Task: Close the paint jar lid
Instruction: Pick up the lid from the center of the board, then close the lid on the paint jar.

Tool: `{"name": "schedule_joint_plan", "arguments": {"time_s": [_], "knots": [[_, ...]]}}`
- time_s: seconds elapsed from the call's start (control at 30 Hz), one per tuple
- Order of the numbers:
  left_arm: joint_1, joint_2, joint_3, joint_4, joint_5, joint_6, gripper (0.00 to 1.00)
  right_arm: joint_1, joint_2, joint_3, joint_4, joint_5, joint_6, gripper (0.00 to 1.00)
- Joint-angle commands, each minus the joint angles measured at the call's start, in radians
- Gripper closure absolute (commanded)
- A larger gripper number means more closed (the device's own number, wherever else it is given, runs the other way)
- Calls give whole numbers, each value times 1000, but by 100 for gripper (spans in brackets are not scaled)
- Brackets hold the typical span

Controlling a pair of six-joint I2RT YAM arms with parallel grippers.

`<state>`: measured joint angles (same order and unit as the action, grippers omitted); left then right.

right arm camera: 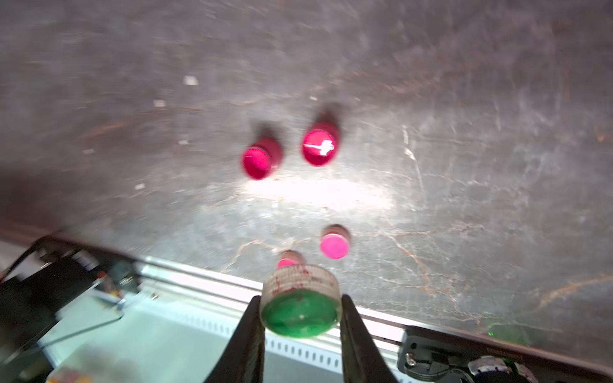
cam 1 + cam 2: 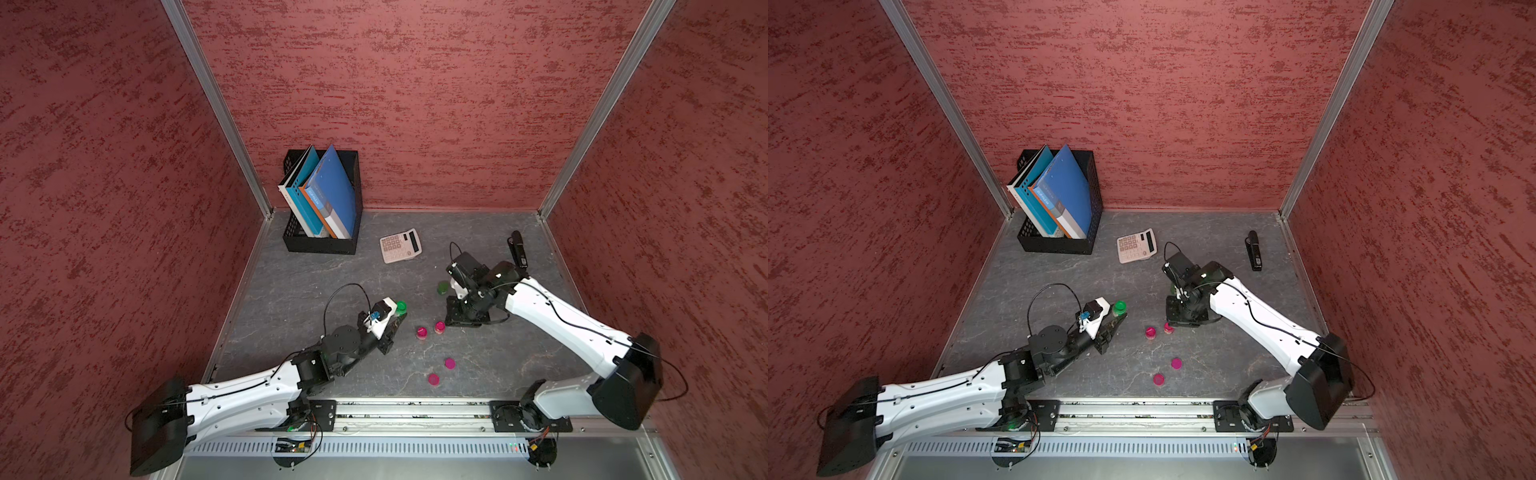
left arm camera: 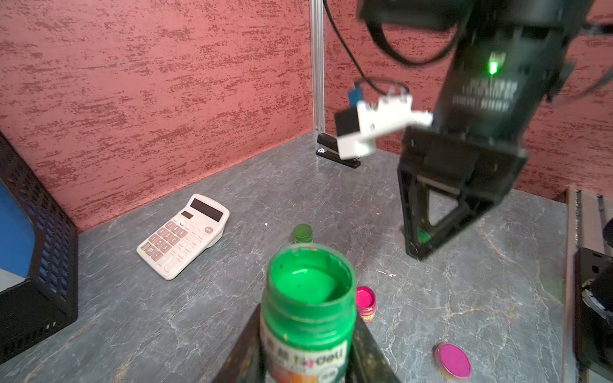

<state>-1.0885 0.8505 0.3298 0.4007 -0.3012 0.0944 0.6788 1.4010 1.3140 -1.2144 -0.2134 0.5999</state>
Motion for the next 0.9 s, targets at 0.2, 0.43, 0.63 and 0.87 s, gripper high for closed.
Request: {"name": "schedule_joint_plan", "arguments": {"time_s": [0.2, 0.43, 0.63, 0.87], "knots": [[11, -4, -9, 38, 92, 6, 76, 17, 134, 413, -275, -154, -191, 71], [12, 76, 12, 49, 141, 4, 76, 61, 211, 546, -331, -182, -233, 71], [14, 120, 42, 68, 156, 17, 76, 102, 253, 576, -348, -199, -242, 71], [12, 145, 61, 124, 158, 18, 76, 125, 281, 563, -340, -197, -239, 70]]}}
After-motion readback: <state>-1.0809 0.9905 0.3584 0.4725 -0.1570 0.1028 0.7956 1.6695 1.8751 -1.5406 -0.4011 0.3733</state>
